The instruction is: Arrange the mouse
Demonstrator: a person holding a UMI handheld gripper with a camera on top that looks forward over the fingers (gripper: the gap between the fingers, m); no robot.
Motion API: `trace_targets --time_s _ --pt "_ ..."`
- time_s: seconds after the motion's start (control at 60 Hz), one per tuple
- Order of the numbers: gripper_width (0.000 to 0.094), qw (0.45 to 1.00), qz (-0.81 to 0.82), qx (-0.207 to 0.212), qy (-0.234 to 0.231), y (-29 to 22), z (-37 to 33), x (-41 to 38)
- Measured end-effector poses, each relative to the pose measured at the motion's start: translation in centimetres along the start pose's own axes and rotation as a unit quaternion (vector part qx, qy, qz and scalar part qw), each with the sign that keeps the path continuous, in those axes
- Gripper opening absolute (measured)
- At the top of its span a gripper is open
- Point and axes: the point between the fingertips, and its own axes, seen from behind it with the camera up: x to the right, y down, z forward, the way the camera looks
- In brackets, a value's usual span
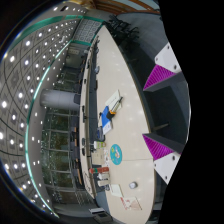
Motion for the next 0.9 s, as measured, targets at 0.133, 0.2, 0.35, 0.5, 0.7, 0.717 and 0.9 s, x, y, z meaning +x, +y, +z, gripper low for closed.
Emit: trace_targets --time_s 0.133,0.2,0.35,0.5,0.7,0.717,0.9 --pt "0.0859 1.0 -0.003 -0.009 -0.01 2.6 0.5 -1.7" --pt "0.0859 1.0 -0.004 -0.019 -0.021 3.8 0.9 -3.1" --pt "0.0862 0.997 -0.018 -0.036 -0.059 7.4 2.4 -9.0" --pt "0.086 0.992 -0.045 -0.048 -0.106 10.0 4.7 -17.7" --pt "0.0866 0.981 -0.057 -0.059 -0.177 11.8 9.8 -33.4" --pt "0.0862 0.98 -0.057 -0.059 -0.181 11.9 10.4 -34.8" --pt "0.0854 0.976 -0.06 -0.058 -0.2 11.4 18.0 -47.4"
